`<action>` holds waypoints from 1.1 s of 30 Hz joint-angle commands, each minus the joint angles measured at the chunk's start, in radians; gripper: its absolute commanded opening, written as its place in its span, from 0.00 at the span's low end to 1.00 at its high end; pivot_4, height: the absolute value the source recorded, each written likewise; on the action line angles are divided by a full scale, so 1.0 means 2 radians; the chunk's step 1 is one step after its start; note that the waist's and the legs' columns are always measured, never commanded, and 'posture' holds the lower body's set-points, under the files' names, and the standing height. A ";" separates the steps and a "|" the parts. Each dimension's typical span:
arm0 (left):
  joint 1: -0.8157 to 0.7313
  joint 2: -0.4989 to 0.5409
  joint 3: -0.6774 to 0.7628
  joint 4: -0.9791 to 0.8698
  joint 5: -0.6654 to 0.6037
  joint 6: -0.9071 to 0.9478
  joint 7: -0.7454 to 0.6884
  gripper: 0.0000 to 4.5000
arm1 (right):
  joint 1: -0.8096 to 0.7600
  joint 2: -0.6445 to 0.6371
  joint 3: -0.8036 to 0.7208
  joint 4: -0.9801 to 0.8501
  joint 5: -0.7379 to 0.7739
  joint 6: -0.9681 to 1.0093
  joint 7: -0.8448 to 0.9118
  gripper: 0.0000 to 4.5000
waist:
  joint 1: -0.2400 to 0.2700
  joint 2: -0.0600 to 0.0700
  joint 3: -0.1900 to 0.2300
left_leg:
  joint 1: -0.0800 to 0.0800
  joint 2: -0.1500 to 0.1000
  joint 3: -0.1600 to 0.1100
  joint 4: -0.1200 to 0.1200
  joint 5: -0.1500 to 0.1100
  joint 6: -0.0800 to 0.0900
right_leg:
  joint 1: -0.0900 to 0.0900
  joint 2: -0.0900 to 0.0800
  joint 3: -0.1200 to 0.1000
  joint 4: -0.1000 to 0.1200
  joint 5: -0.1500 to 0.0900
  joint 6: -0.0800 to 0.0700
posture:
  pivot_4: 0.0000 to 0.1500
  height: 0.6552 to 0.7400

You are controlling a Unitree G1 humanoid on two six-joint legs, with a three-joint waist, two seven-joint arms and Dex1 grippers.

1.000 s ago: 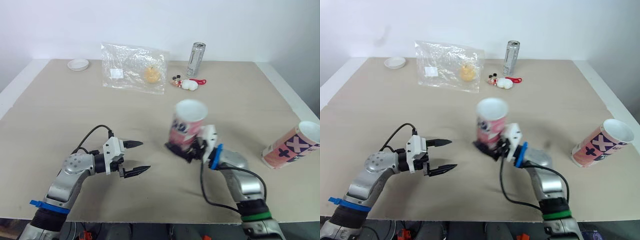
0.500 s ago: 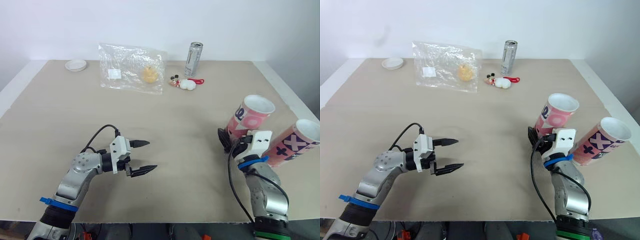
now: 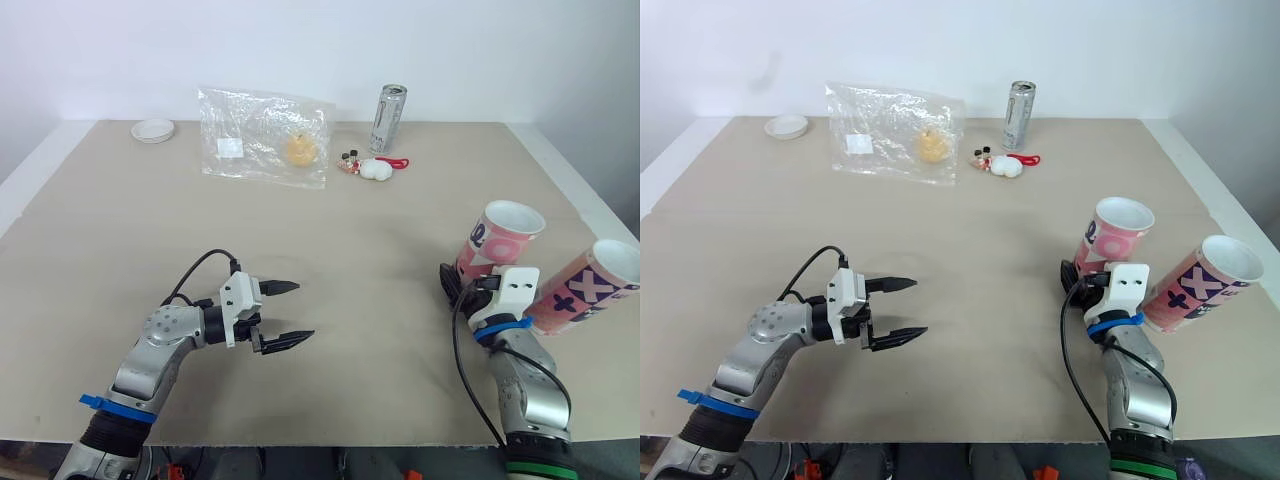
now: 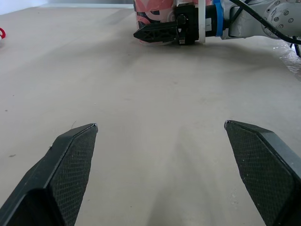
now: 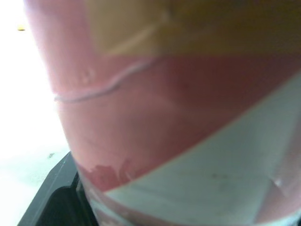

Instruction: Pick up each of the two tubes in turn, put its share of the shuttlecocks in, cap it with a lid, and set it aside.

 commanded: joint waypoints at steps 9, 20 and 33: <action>-0.012 0.004 0.004 0.004 0.000 -0.007 -0.006 1.00 | 0.032 -0.023 0.005 -0.044 0.018 0.024 0.031 0.99 | 0.000 0.000 0.000 | 0.000 0.000 0.000 0.000 0.000 0.000 | 0.000 0.000 0.000 0.000 0.000 0.000 | 1.00 1.00; -0.026 0.004 0.002 0.027 0.002 -0.013 -0.017 1.00 | 0.114 -0.041 -0.015 -0.150 0.052 0.072 0.047 0.99 | 0.001 0.000 0.000 | 0.000 0.000 0.000 0.000 0.000 0.000 | 0.000 0.000 0.000 0.000 -0.001 -0.002 | 1.00 1.00; -0.040 0.001 0.004 0.062 0.012 -0.028 -0.019 1.00 | 0.251 -0.092 -0.008 -0.234 0.069 0.013 0.164 0.99 | 0.001 0.000 0.000 | 0.000 0.000 0.000 0.000 0.000 0.000 | 0.000 0.000 0.000 0.000 -0.002 -0.002 | 1.00 1.00</action>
